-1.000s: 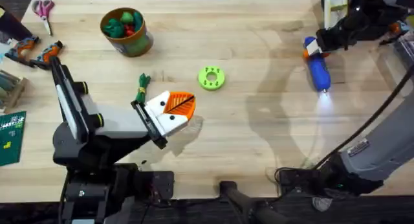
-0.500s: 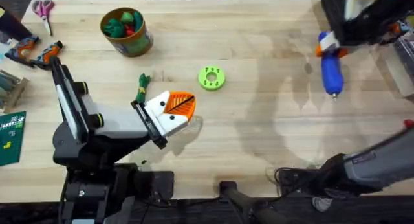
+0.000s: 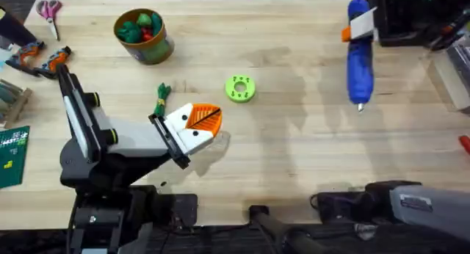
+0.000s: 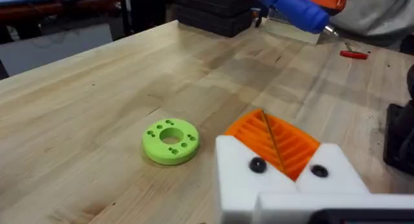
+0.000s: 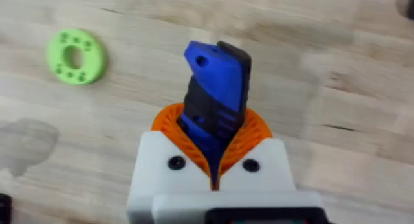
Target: Pick up the gripper from the table and insert it into the empty holder that is missing its gripper. Then pick up a screw, insert it into the mounting hole, and use the screwdriver to tighten it. Finally, clean up the table by picking up the vegetable and placing it into the bucket.
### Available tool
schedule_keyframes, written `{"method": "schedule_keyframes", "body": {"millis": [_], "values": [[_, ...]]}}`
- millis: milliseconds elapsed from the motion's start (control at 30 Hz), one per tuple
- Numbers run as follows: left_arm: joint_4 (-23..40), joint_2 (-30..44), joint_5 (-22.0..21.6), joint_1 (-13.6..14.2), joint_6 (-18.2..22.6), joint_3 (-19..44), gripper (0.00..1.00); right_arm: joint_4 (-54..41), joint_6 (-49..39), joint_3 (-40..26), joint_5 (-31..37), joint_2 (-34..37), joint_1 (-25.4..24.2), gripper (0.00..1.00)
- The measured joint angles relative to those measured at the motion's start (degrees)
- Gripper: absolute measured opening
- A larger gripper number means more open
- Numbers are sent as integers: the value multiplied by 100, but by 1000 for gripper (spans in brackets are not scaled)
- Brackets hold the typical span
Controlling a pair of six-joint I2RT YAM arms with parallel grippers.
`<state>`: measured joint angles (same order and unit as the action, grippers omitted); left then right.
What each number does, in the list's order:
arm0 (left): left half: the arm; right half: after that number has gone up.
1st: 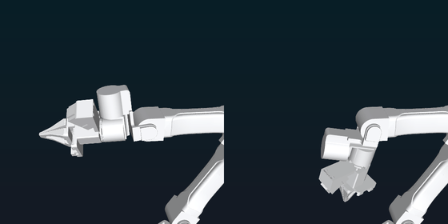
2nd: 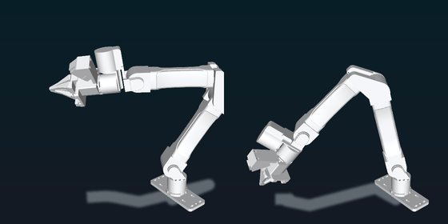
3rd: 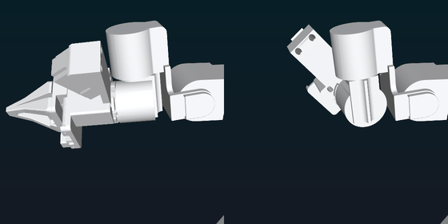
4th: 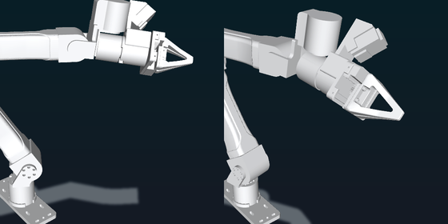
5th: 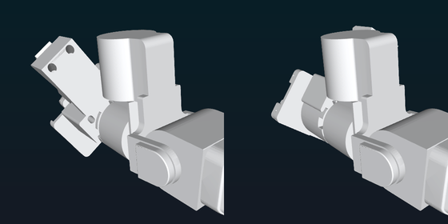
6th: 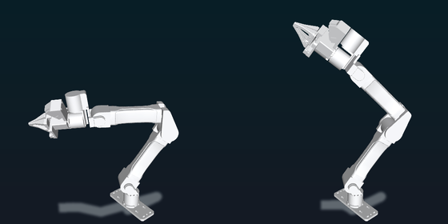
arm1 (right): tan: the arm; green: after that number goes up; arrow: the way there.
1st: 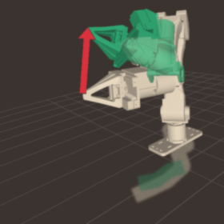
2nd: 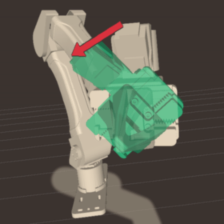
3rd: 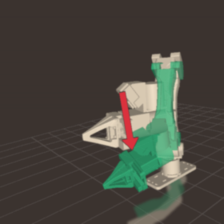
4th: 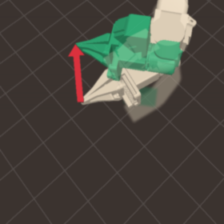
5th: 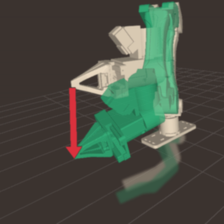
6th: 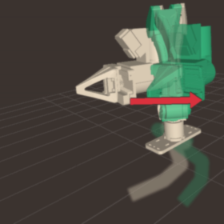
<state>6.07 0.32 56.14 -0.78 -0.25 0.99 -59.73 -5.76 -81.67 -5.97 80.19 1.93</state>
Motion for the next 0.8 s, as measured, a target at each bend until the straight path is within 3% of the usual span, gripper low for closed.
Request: {"method": "schedule_keyframes", "body": {"millis": [200, 400, 533, 800], "values": [[0, 0, 0, 0, 0, 0, 14, 1115, 582, 1307, -47, -1140, 368, 26], [0, 0, 0, 0, 1, 0, 14, 3238, 1355, 2835, -538, -2146, 381, 26], [0, 0, 0, 0, 0, 0, 14, 4441, 1641, 3376, -1443, -2209, 381, 26], [0, 0, 0, 0, 0, 0, 14, 6500, 1823, 3502, -3407, -1777, 789, 26]]}}
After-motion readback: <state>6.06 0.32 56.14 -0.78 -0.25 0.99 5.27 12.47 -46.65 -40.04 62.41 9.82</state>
